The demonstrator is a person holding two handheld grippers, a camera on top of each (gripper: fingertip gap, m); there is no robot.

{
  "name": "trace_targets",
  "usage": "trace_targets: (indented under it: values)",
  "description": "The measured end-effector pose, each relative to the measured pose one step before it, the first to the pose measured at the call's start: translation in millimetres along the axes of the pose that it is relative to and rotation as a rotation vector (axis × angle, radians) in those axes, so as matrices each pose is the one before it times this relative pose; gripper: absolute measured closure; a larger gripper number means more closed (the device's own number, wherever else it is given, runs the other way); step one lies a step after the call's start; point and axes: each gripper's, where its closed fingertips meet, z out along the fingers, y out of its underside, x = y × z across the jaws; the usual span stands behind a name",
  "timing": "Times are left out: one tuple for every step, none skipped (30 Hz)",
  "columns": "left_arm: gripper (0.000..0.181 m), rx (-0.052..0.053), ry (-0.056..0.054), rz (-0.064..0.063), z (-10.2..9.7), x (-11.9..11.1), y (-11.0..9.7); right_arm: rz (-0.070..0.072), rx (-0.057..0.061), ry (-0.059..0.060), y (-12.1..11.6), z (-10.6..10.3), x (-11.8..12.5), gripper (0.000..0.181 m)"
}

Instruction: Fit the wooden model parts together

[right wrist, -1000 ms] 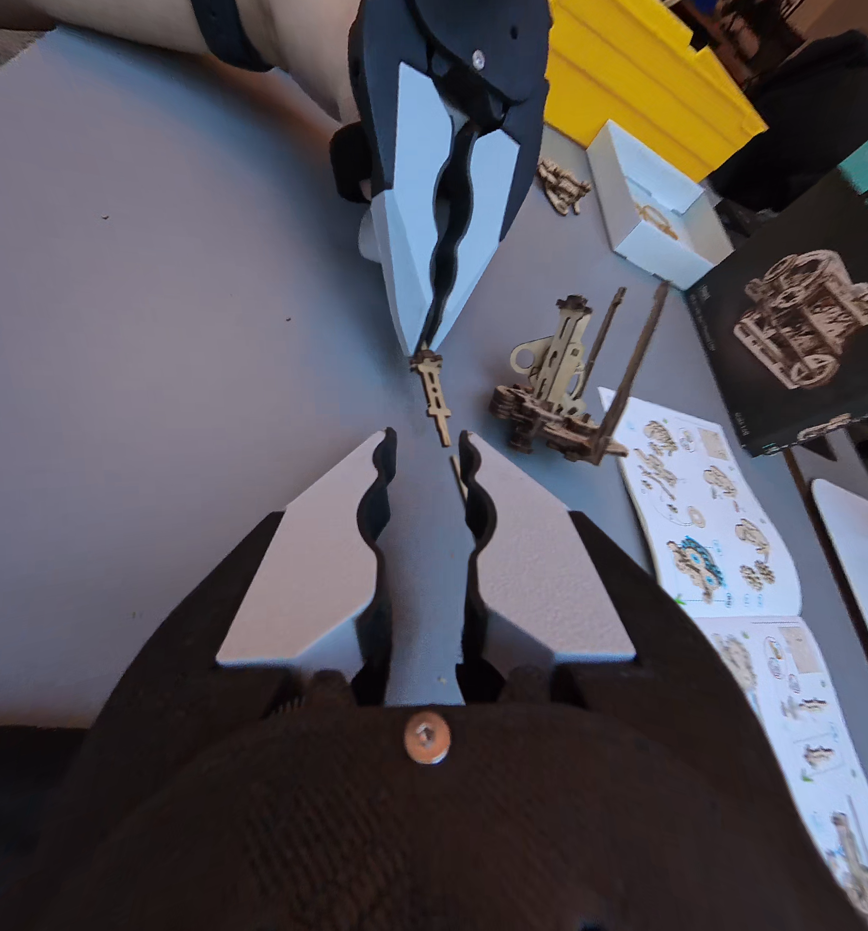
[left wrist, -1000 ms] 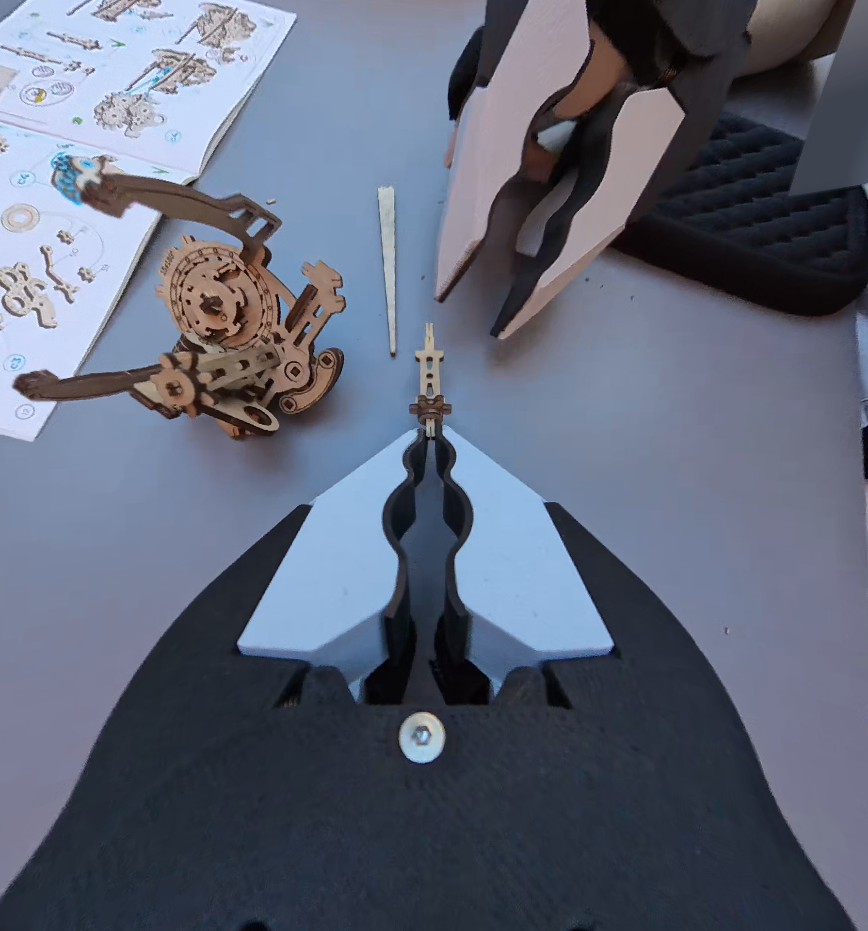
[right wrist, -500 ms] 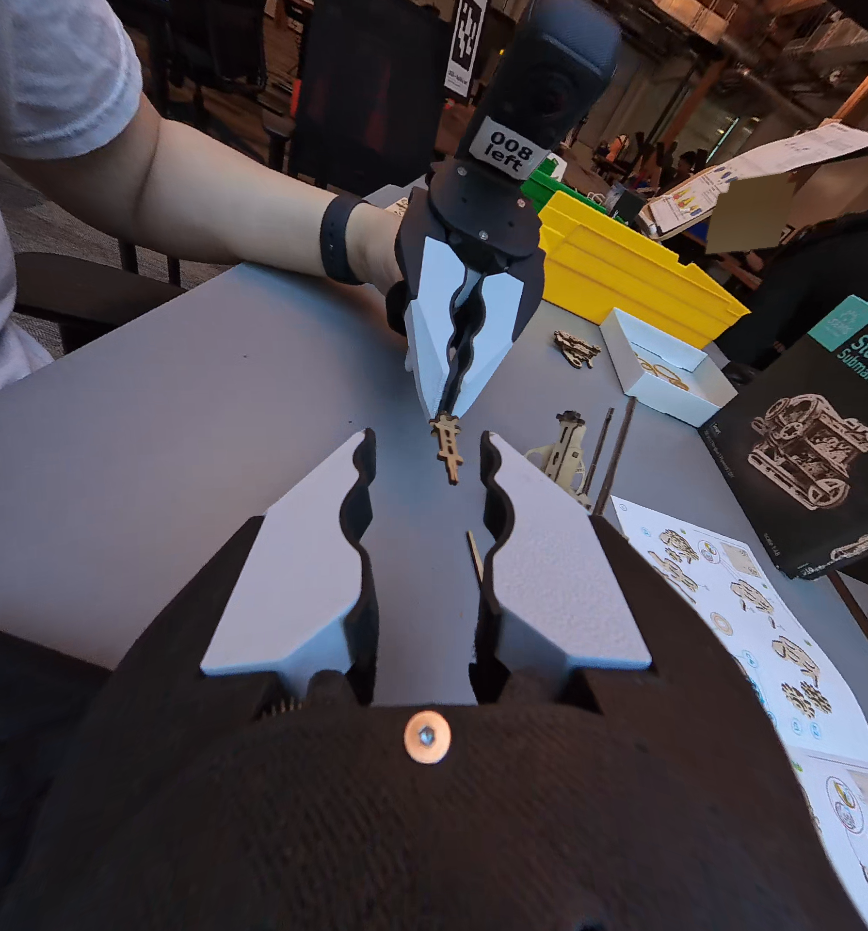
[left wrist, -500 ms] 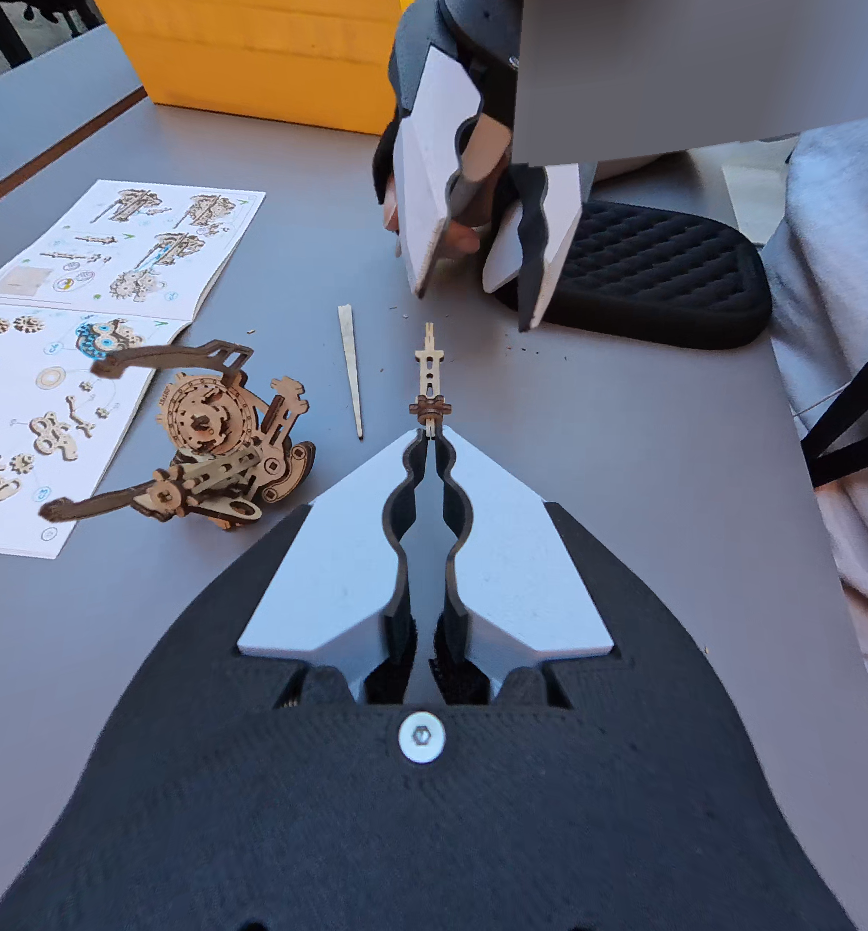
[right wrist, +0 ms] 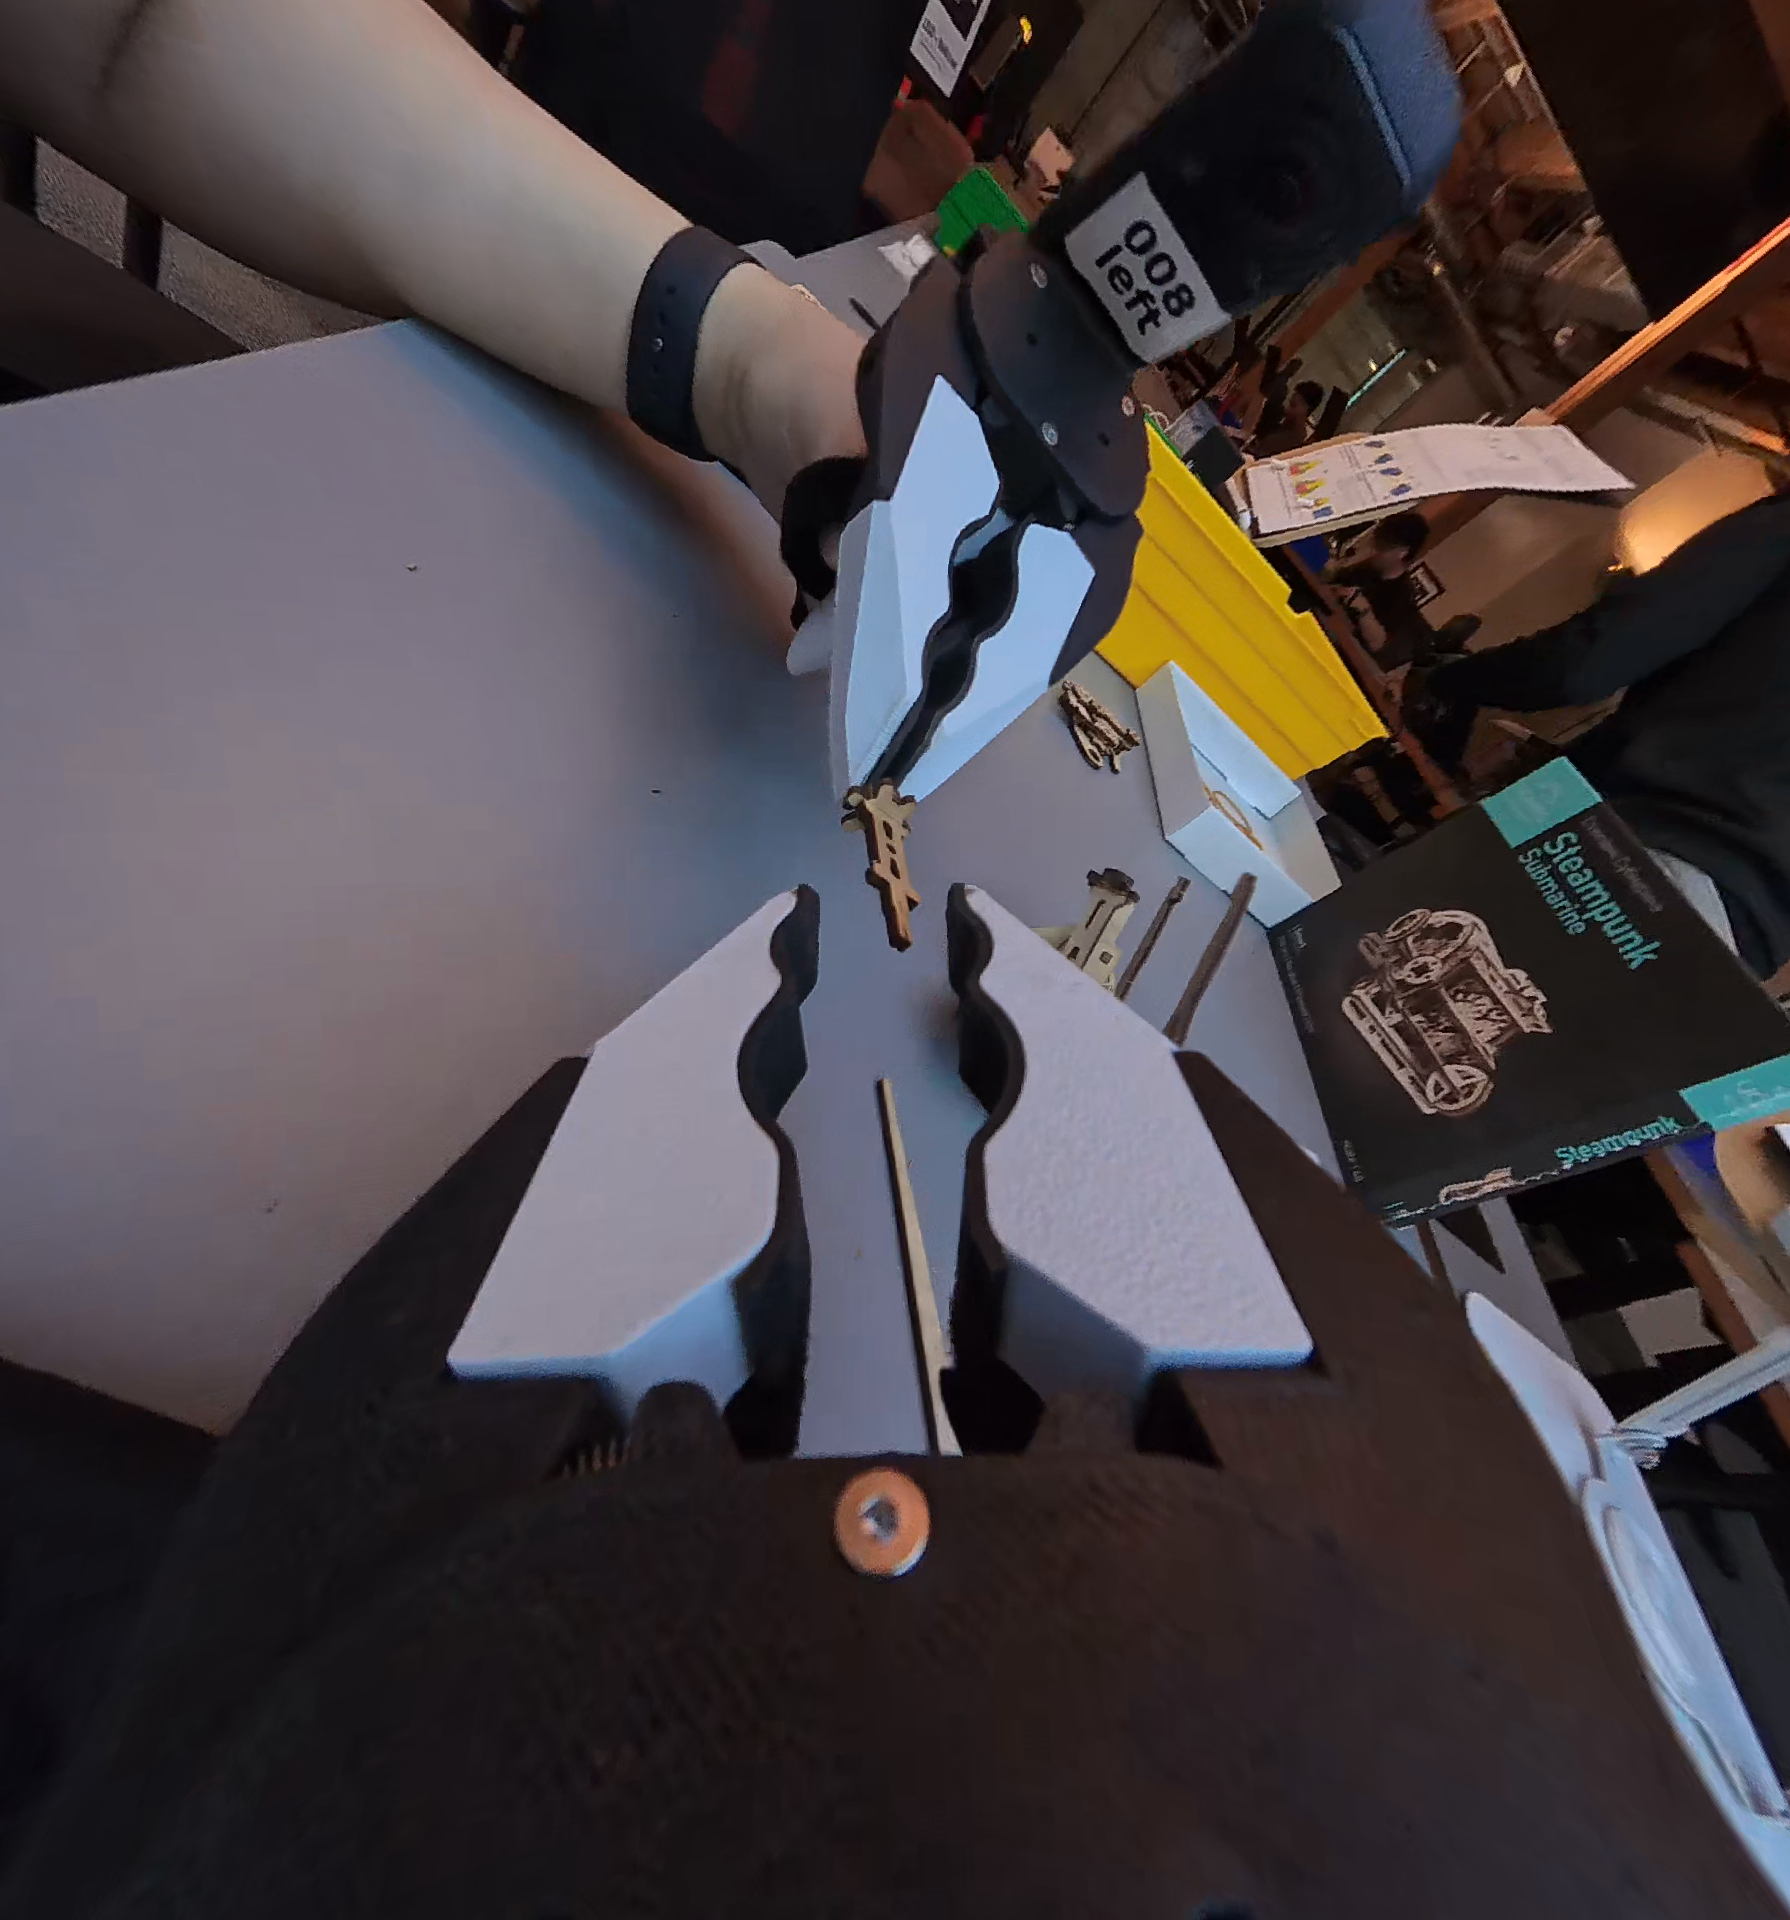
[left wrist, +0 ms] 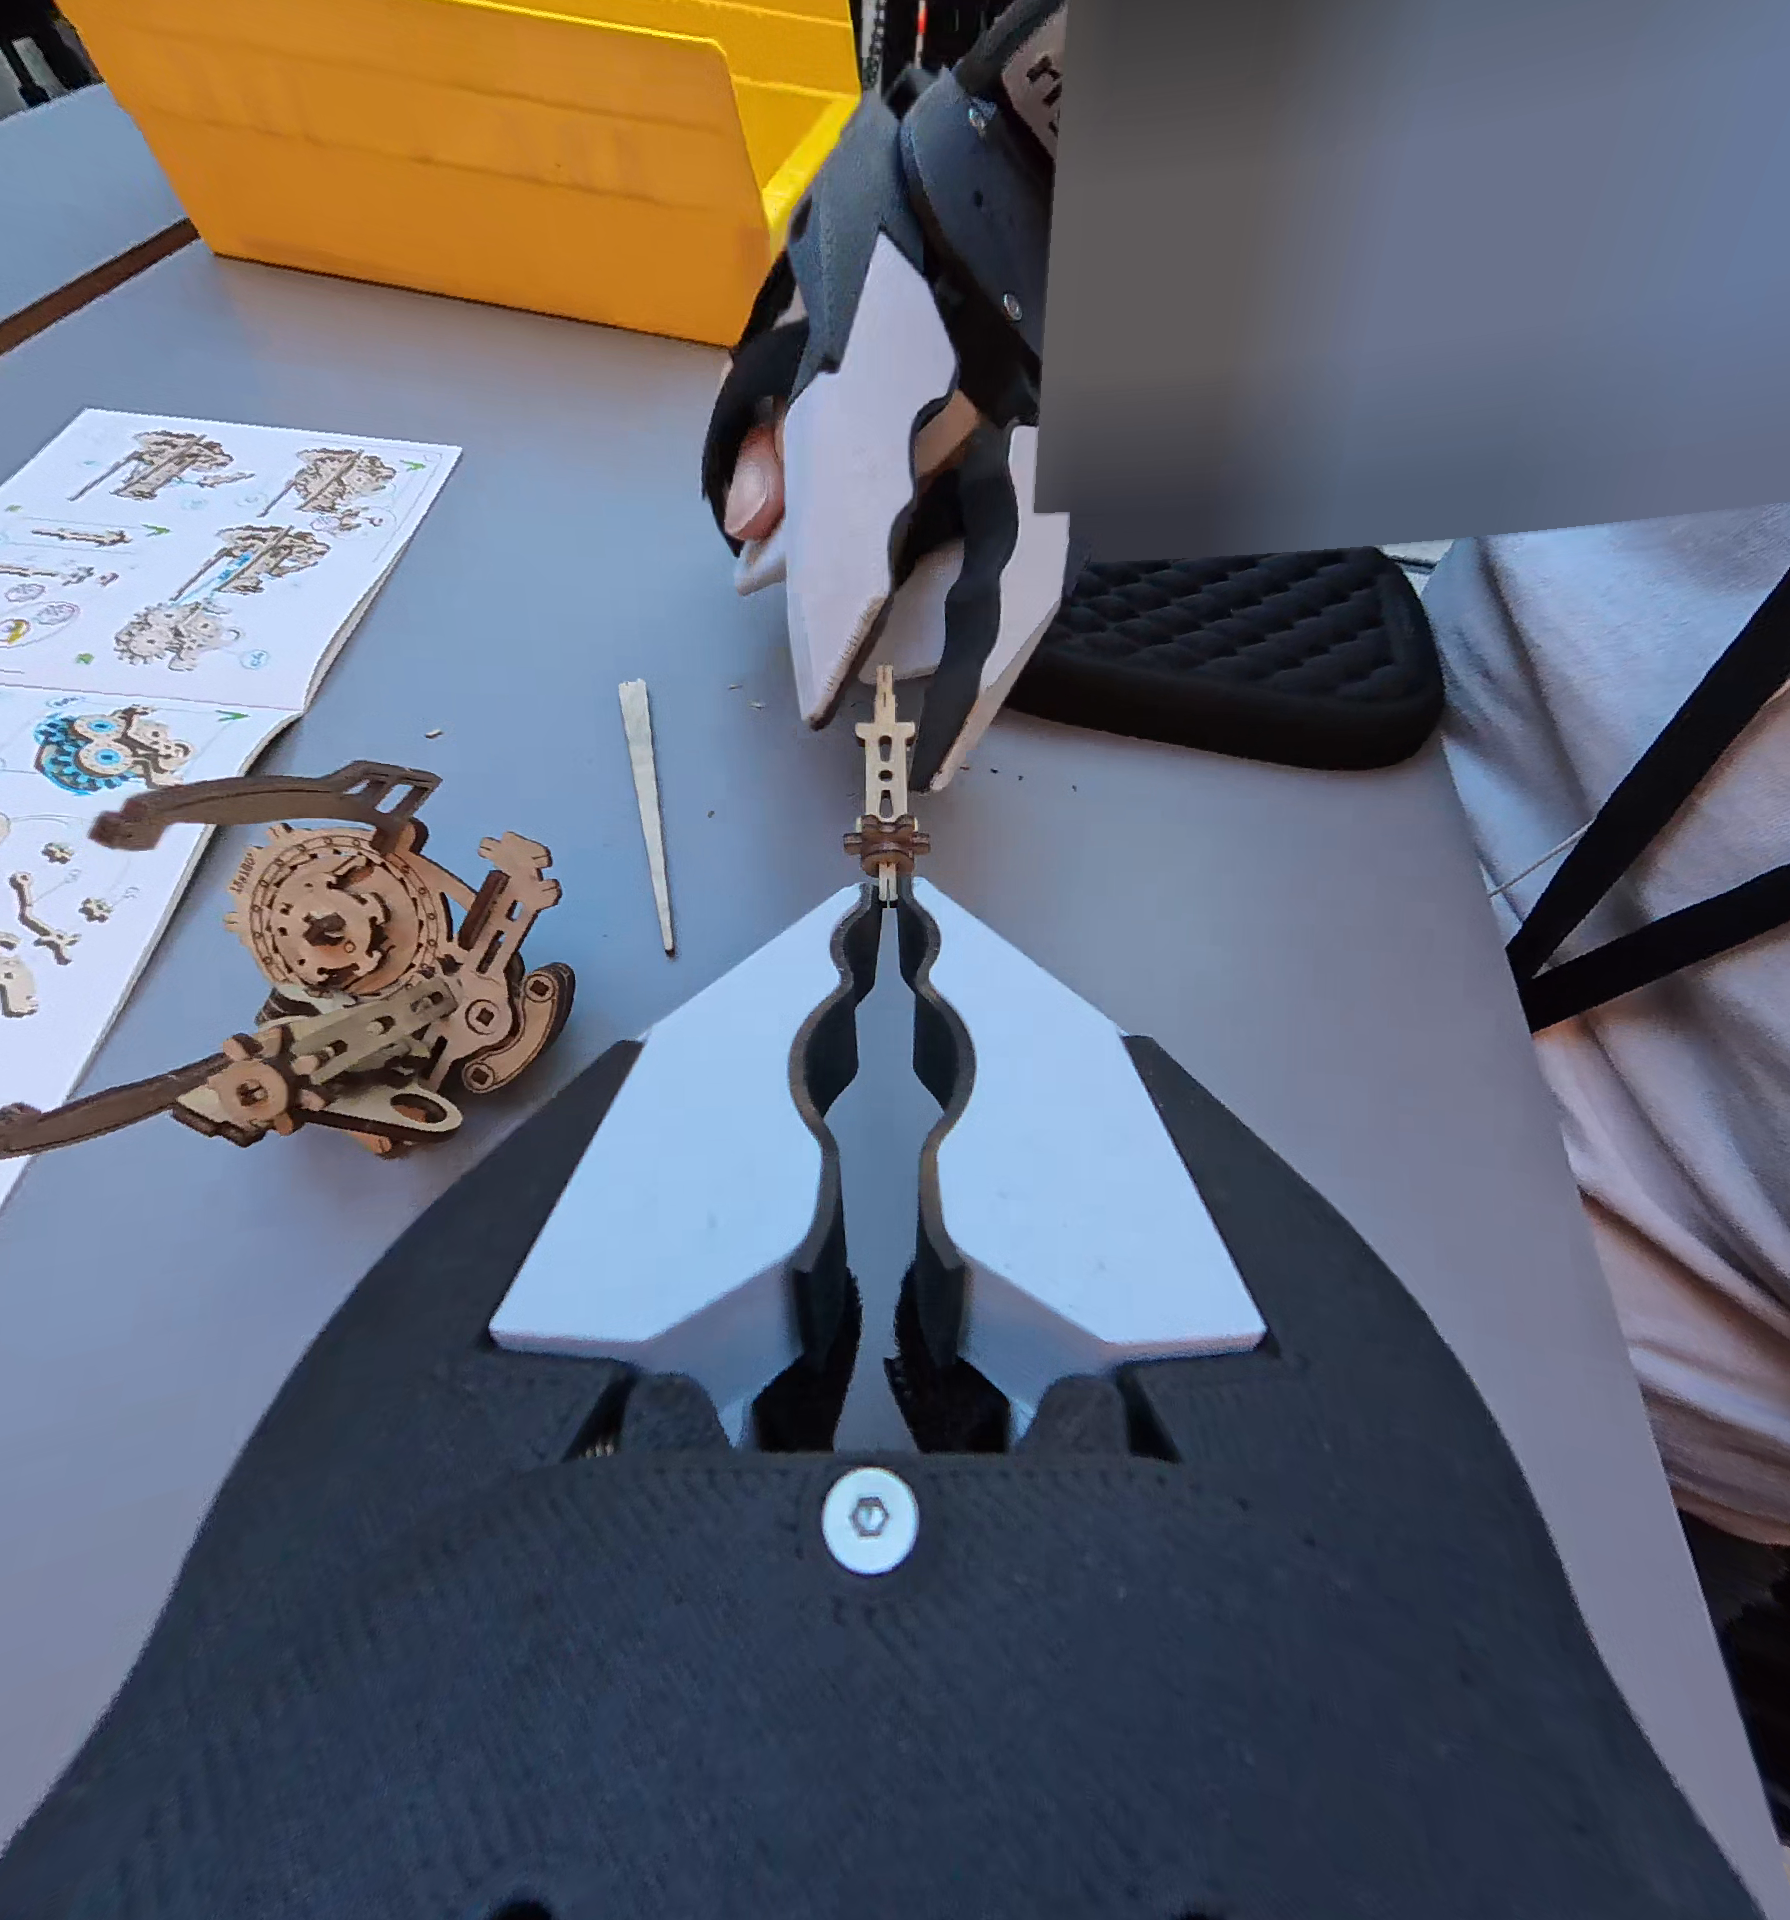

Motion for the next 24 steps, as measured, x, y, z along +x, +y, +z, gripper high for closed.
trace_targets:
  values:
    - [0.181, 0.0016, 0.0176, -0.0199, 0.34, 1.13, 0.15, -0.0216, -0.0025, 0.0067, -0.57, 0.37, -0.58, 0.159]
    - [0.181, 0.0027, 0.0212, -0.0225, 0.43, 1.48, -0.02, -0.0212, -0.0084, 0.0022, 0.58, 0.59, -1.0, 0.16]
    - [0.181, 0.004, 0.0255, -0.0253, 0.58, 1.91, -0.4, -0.0213, -0.0016, -0.0011, -0.11, 0.32, -1.54, 0.162]
    - [0.181, 0.0028, 0.02, -0.0275, 0.56, 0.92, -0.11, -0.0152, -0.0007, 0.0001, -0.06, 0.18, -1.04, 0.164]
    - [0.181, 0.0018, 0.0172, -0.0248, 0.51, 0.75, 0.11, -0.0124, -0.004, 0.0021, 0.33, 0.09, -0.5, 0.167]
    - [0.181, 0.0024, 0.0197, -0.0196, 0.31, 1.4, 0.09, -0.0119, 0.005, 0.0051, -1.27, -0.41, 0.03, 0.167]
    - [0.181, 0.0009, 0.012, -0.0141, 0.35, 0.61, 0.39, -0.0128, 0.0122, 0.0068, -2.56, -0.88, 0.35, 0.17]
    - [0.181, -0.0021, 0.0015, -0.0094, 0.31, -0.57, 0.79, -0.0153, 0.008, 0.0142, -2.01, -0.9, 1.42, 0.171]
    - [0.181, -0.0034, 0.001, -0.005, 0.33, -0.45, 0.95, -0.0153, 0.0038, 0.0104, -1.21, -0.67, 0.86, 0.173]
    - [0.181, -0.0018, 0.0048, -0.0034, 0.42, 0.38, 0.52, -0.0117, 0.0029, -0.0031, -0.8, -0.42, -1.32, 0.175]
    - [0.181, 0.0013, 0.0045, -0.0043, 0.31, 0.5, -0.08, -0.0089, 0.0051, -0.0031, -0.83, -0.1, -1.48, 0.177]
    - [0.181, 0.0004, 0.0052, -0.0049, 0.33, 0.62, -0.11, -0.0109, 0.0024, -0.0045, -0.63, 0.13, -1.45, 0.178]
    - [0.181, -0.0025, 0.0057, -0.004, 0.1, 0.53, 0.5, -0.0093, 0.0015, -0.0042, -0.61, -0.06, -1.09, 0.178]
    - [0.181, 0.0014, 0.0086, -0.0047, 0.02, 1.07, 0.01, -0.0053, 0.0097, -0.0029, -1.97, -0.45, -0.55, 0.179]
    - [0.181, 0.0086, 0.0118, -0.0069, -0.14, 1.29, -1.09, -0.0024, 0.009, -0.0013, -2.13, -0.57, -0.22, 0.18]
    - [0.181, 0.0131, 0.0124, -0.008, -0.49, 1.33, -1.86, -0.001, 0.0046, 0.007, -1.61, -0.72, 1.07, 0.18]
    - [0.18, 0.0153, 0.011, -0.0077, -0.59, 0.98, -2.04, -0.0012, 0.0027, 0.0058, -1.44, -0.55, 1.05, 0.18]
    - [0.18, 0.012, 0.0095, -0.0067, -0.42, 0.83, -1.61, 0.0026, 0.0031, 0.0026, -1.44, -0.39, 0.55, 0.181]
    - [0.18, 0.0054, 0.0079, -0.0052, -0.09, 0.72, -0.66, 0.0096, 0.0017, -0.0025, -0.84, -0.1, -0.11, 0.18]
    - [0.18, -0.0001, 0.005, -0.0037, 0.23, 0.37, 0.14, 0.0135, 0.0018, -0.0054, -0.88, -0.27, -0.32, 0.18]
    - [0.18, -0.0015, 0.0027, -0.0027, 0.41, 0.14, 0.42, 0.0155, 0.006, -0.0047, -1.2, -0.35, -0.09, 0.18]
    - [0.18, 0.0002, 0.004, -0.0027, 0.58, 0.48, 0.11, 0.0202, 0.0108, -0.0043, -1.97, -0.58, 0.26, 0.181]
    - [0.18, 0.0028, 0.0101, -0.0046, 0.46, 1.32, -0.33, 0.0272, 0.0124, -0.0065, -2.12, -0.6, 0.23, 0.181]
    - [0.18, 0.0046, 0.0138, -0.0069, 0.09, 1.68, -0.9, 0.0294, 0.0101, -0.0056, -1.69, -0.53, 0.59, 0.181]
